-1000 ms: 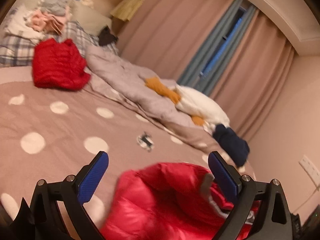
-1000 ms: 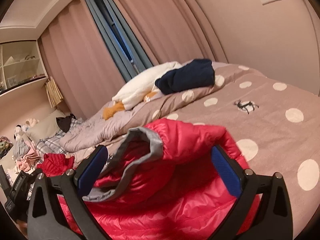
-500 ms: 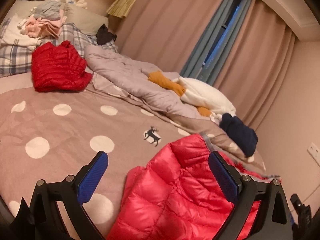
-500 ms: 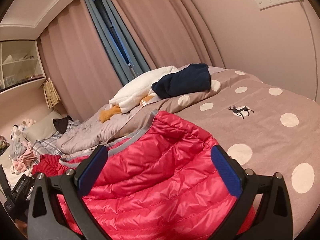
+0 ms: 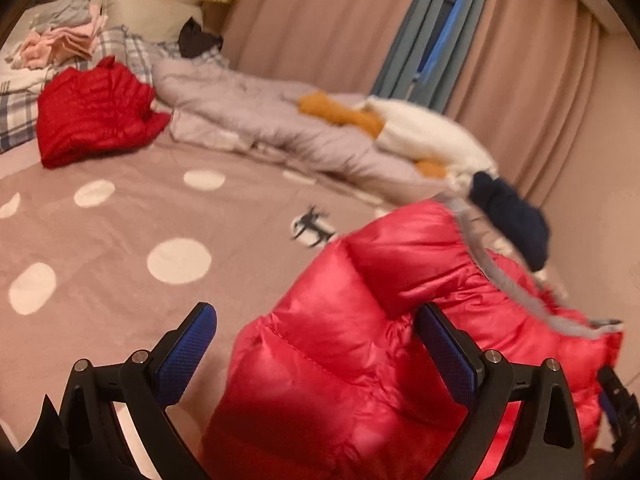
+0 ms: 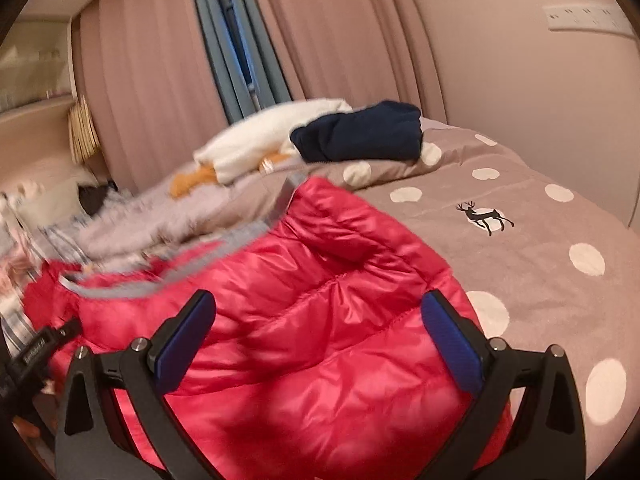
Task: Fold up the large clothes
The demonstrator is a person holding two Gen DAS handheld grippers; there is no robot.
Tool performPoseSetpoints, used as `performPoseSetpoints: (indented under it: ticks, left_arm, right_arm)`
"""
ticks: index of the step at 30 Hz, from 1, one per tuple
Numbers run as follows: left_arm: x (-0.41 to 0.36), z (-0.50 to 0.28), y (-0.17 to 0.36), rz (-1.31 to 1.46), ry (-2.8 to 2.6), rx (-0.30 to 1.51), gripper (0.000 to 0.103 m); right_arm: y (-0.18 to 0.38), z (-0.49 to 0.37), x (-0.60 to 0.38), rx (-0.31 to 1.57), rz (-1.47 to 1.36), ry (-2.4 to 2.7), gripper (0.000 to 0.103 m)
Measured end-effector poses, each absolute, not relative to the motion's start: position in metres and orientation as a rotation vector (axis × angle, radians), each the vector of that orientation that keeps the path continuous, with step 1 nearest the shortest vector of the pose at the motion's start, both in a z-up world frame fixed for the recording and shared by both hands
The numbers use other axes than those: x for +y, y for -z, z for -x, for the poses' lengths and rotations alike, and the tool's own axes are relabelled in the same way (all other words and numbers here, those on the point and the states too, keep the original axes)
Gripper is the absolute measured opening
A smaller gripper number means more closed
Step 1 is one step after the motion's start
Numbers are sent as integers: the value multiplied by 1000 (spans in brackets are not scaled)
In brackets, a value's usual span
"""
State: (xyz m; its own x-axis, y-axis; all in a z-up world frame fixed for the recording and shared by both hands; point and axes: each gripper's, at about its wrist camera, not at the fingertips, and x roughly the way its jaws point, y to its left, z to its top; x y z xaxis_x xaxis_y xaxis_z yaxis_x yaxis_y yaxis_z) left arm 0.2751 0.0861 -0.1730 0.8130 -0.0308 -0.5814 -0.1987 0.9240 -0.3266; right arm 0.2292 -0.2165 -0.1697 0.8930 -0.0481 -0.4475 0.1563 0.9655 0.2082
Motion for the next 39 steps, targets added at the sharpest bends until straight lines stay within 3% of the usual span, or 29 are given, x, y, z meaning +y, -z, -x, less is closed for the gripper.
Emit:
performPoseSetpoints:
  ticks: [5, 9, 39]
  left_arm:
    - [91, -318, 226, 493, -30, 823, 103]
    - [91, -312, 232, 494, -32, 790, 103]
    - [79, -307, 225, 384, -134, 738, 103]
  right_arm:
    - [229, -281, -237, 623, -261, 37, 103]
    - [245, -292, -254, 637, -363, -15, 103]
    - [244, -290, -229, 625, -243, 97, 103]
